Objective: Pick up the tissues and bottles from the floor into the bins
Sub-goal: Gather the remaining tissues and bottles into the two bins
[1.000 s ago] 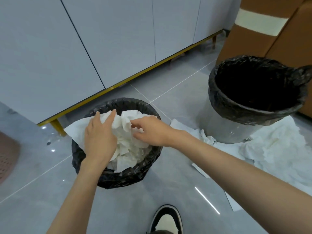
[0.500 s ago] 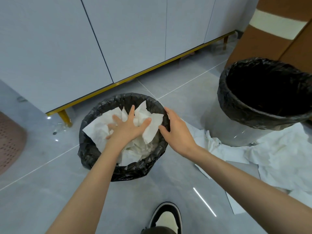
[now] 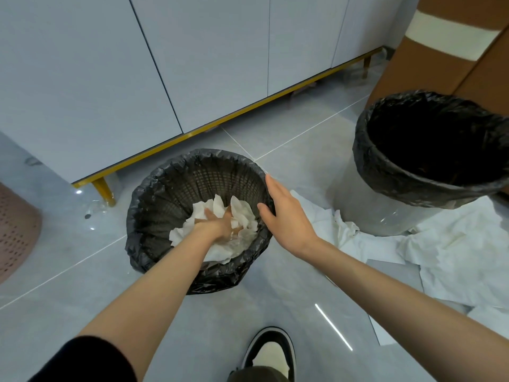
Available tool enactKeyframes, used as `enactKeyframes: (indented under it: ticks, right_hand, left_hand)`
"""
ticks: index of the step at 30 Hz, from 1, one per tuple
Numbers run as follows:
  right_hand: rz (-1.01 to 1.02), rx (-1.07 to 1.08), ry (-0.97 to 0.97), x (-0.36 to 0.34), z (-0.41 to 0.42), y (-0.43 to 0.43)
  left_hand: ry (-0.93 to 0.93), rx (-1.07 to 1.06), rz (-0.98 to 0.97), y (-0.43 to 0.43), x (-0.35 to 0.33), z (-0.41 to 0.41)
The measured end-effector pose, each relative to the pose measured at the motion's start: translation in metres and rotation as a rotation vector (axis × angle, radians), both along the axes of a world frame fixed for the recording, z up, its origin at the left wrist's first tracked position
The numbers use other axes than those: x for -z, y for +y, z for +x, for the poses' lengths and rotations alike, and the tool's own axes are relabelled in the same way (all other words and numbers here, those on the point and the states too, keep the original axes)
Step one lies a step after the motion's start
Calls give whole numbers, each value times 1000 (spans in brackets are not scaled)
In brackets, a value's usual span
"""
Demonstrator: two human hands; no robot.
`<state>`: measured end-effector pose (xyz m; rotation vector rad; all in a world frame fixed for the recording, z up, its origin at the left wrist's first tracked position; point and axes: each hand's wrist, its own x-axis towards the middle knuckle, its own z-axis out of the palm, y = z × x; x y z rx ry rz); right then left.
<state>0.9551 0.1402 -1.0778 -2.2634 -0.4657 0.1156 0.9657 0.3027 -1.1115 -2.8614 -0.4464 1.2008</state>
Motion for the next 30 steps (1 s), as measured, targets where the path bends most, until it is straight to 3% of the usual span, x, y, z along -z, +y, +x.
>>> enactKeyframes:
  ticks: [3,5,8,12,15,19,24,30]
  right_hand:
    - [-11,-12,38,-1,0,-1]
    - [30,-3,66,-3,0,-5]
    - [89,53,98,-6,-1,-17]
    - [112,162,91,-10,-1,-40]
    - [144,243,95,-13,-2,-61]
    - [170,320,110,-14,-10,-93]
    - [199,409,139,-8,-36,-138]
    - [233,572,184,4,-82,-202]
  left_hand:
    - [-2,-84,-43,-3,3,4]
    - [-102,-146,-42,-10,3,7]
    - [-323,-253,-100,-20,-4,6]
    - [-606,-412,-402,-31,-31,-1]
    - [-887,-396,-570,-38,-58,-10]
    - [-1162,-300,-620,-62,-97,-19]
    - [-1135,-205,-775,-113,-113,-30]
    - [-902,-38,-870,-188,-76,-50]
